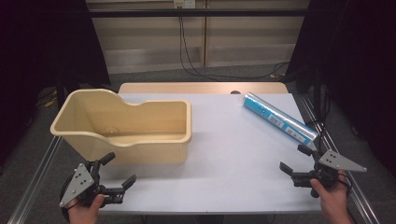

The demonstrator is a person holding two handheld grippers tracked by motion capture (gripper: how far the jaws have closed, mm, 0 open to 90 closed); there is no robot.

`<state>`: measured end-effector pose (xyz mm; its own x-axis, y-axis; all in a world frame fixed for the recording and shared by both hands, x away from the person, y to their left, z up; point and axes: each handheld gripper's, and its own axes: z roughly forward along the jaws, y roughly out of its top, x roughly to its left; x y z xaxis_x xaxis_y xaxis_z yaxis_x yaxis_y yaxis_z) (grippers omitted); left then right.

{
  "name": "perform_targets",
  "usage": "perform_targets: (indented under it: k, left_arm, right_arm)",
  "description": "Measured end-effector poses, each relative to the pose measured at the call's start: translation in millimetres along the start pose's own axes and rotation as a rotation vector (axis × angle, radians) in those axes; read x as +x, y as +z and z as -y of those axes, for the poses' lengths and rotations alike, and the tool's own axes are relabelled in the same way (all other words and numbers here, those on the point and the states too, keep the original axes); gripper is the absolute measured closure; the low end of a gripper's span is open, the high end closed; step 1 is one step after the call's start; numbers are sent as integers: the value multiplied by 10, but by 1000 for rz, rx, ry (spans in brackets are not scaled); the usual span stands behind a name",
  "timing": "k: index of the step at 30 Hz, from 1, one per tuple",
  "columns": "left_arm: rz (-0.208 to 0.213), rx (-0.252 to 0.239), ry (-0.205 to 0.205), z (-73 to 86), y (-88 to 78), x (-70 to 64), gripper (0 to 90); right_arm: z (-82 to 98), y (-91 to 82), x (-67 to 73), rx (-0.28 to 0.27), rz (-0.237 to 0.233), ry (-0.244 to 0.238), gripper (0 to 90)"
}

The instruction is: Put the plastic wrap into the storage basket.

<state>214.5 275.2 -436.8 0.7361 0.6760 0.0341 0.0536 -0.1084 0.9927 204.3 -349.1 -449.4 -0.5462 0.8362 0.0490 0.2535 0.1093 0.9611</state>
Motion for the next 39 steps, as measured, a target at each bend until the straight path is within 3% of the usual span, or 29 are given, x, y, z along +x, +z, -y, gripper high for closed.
perform_targets:
  k: [8,12,17,22,24,28,32,39]
  left_arm:
    - [2,10,6,0,12,-8,15]
    - [-2,9,3,3,8,-6,16]
    - [-2,14,6,7,0,-13,16]
    - [-3,21,10,9,-1,-14,16]
    - [-3,21,9,9,-1,-15,16]
    - [5,27,10,10,9,-19,17]
    - [6,27,10,10,14,-23,16]
    - [4,27,9,5,5,-41,16]
  right_arm:
    - [-218,207,-83,85,12,-94,11]
    - [-313,306,-171,121,26,-83,15]
    - [-463,489,-371,206,79,-65,19]
    - [-557,623,-406,264,117,-76,19]
    - [-615,739,-399,315,139,-102,21]
    - [-677,889,-440,368,154,-104,28]
    - [-715,986,-524,400,164,-76,28]
    - [-737,1208,-689,507,177,-68,33]
